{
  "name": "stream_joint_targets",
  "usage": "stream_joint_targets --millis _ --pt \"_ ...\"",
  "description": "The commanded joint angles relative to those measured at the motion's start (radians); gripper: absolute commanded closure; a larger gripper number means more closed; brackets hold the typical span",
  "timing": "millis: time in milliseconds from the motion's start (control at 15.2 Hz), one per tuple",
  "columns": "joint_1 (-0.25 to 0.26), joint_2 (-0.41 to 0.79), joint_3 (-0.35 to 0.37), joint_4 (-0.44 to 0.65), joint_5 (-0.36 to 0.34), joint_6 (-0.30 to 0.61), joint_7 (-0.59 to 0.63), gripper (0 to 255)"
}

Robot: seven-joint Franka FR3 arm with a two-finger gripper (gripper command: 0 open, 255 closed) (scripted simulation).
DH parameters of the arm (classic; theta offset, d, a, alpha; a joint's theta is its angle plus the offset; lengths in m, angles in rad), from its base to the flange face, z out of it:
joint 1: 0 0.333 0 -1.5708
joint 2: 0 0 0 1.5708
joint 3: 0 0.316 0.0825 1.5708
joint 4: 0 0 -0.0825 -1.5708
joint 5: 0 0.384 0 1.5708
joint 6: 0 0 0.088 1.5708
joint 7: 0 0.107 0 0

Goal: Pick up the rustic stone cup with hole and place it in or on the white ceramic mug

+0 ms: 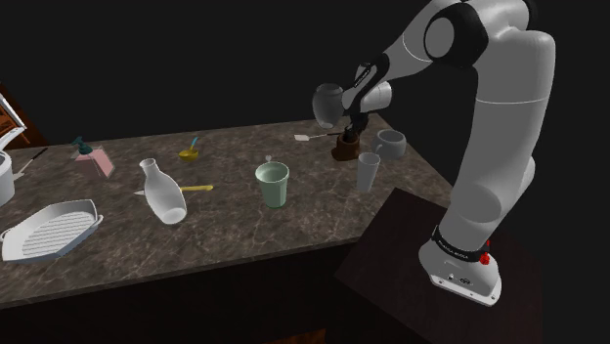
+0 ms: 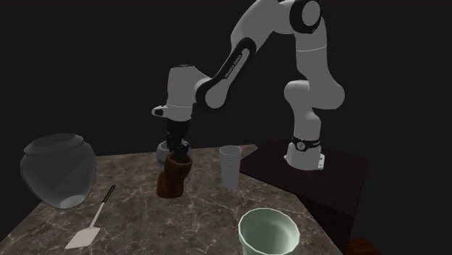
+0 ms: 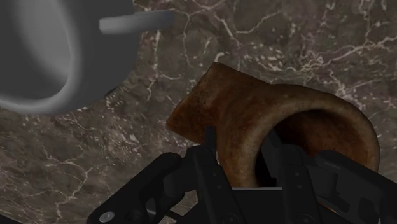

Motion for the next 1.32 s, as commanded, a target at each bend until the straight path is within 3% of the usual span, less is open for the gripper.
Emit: stream_joint_targets --millis 0,1254 --pt "0.006 -0.019 -0.005 0.003 -0.011 -0.02 0.009 255" --pt "0.029 -0.187 -0.032 0.079 -0.102 -0.254 0.066 255"
